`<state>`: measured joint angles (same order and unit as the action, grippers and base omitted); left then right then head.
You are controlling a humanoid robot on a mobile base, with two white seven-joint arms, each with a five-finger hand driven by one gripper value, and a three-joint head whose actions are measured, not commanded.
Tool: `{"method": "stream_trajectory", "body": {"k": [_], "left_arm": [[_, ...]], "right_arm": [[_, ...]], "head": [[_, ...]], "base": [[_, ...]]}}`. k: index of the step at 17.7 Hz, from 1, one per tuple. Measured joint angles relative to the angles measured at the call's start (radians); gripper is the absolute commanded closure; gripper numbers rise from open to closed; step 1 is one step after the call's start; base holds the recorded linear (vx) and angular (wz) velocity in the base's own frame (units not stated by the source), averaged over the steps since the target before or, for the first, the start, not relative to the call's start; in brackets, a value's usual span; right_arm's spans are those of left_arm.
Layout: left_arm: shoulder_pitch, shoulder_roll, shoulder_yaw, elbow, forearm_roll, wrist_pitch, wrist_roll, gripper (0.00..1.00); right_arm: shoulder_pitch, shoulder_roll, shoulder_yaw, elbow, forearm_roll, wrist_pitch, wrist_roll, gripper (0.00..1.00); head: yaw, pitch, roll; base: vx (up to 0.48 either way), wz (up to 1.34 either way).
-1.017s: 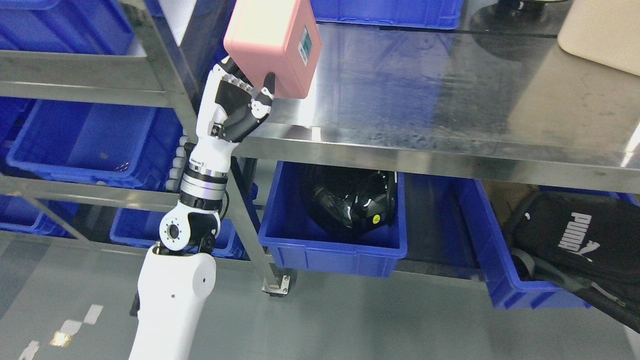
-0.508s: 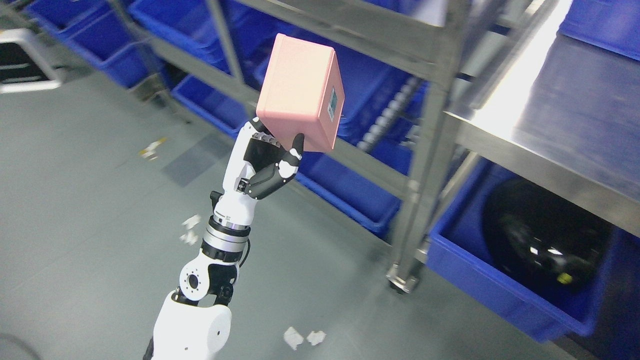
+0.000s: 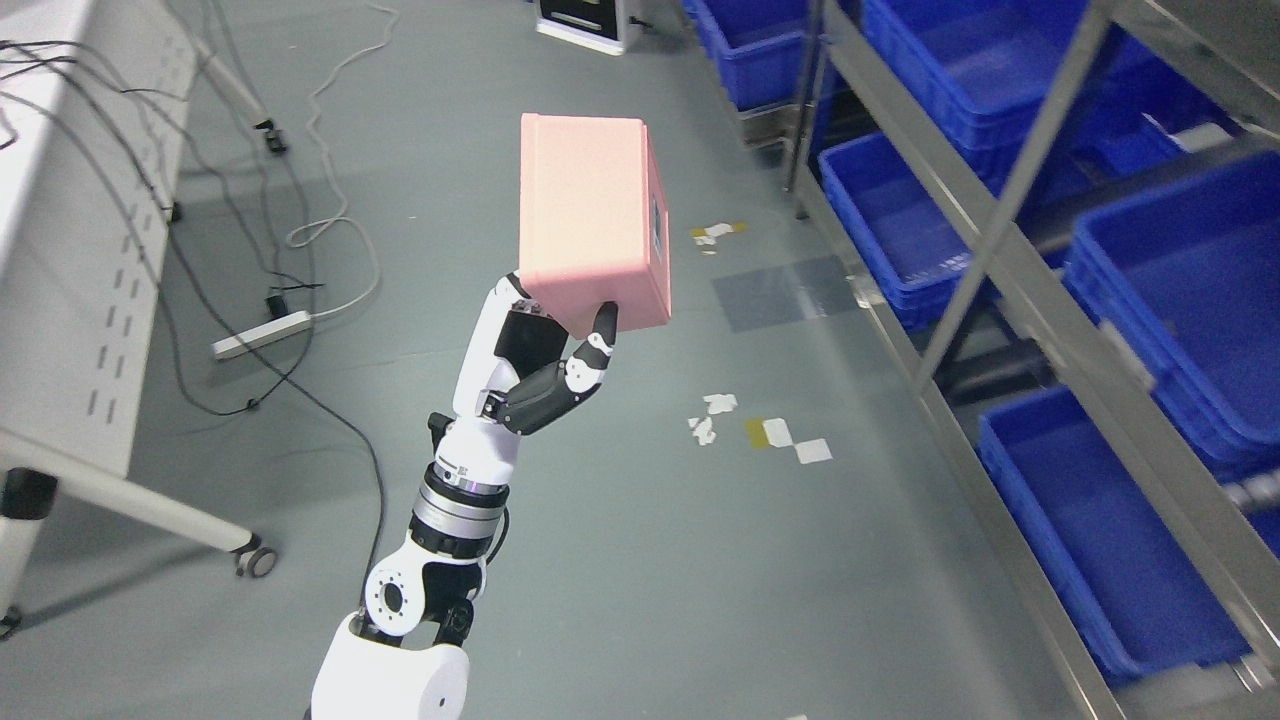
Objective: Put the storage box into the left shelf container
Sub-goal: 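Hold the pink box aloft in the left hand while the robot turns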
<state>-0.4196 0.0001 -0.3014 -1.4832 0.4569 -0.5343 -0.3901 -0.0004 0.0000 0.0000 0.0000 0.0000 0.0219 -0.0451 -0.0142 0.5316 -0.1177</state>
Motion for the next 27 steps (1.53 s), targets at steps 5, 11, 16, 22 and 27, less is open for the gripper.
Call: {"method": "stream_trajectory", "body": {"k": [5,11,16,22,27], "left_arm": [[0.009,0.0,0.001,-0.014,0.0,-0.004,0.0,0.98],[0.013,0.0,0.002,-0.024,0.0,0.002,-0.001,0.98],[0.022,0.0,0.002,-0.029,0.0,0.003,-0.001,0.97],[0.032,0.0,0.002,-0.033,0.0,0.001,-0.001,0.97],[0.034,0.0,0.003,-0.034,0.0,0.001,0.0,0.97]], "right_arm": [[0.0,0.0,0.0,0.0,0.0,0.0,0.002,0.0],[0.001,0.0,0.0,0.0,0.0,0.0,0.003,0.0],[0.001,0.0,0.0,0.0,0.0,0.003,0.003,0.0],[0.0,0.0,0.0,0.0,0.0,0.002,0.004,0.0],[0.0,0.0,0.0,0.0,0.0,-0.002,0.002,0.0]], "head": [[0.0,0.0,0.0],[0.0,0.0,0.0],[0.0,0.0,0.0],[0.0,0.0,0.0],[0.0,0.0,0.0]], "base": [[0.304,0.41],[0.348,0.03],[0.437,0.05],[0.513,0.0],[0.499,-0.01]]}}
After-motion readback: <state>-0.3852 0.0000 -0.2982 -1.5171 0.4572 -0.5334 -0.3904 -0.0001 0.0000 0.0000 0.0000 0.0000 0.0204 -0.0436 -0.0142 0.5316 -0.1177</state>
